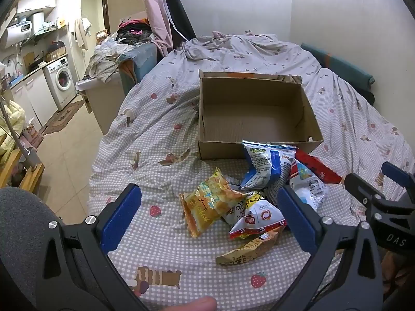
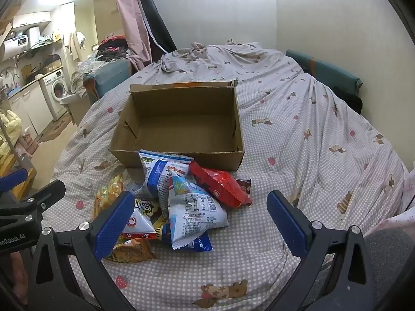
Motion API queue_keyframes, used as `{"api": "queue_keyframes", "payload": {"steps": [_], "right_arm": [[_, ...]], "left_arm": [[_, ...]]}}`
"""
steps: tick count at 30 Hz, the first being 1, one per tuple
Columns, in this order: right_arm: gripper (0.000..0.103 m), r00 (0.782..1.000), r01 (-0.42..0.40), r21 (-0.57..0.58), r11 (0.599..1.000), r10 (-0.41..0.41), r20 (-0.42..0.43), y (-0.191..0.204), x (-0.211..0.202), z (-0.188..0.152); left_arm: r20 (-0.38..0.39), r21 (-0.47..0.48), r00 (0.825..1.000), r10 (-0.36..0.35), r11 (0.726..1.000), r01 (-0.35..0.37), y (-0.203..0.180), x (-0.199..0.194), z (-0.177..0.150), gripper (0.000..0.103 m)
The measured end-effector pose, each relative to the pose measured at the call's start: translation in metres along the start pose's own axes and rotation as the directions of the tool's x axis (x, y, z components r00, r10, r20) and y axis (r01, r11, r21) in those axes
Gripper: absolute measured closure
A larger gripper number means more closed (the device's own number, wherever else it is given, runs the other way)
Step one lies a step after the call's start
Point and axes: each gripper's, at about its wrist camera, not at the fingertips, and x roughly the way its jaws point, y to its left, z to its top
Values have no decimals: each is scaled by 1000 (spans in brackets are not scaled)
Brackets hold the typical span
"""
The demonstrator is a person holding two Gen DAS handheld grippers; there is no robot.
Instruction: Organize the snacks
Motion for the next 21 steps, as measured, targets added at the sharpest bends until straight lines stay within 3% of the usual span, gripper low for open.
{"api": "queue_keyframes", "payload": {"steps": [21], "right_arm": [[0,1000,4,5,1000,-4,1,-2,2,0]], "left_arm": [[8,5,1000,5,1000,-5,4,-4,0,0]]}}
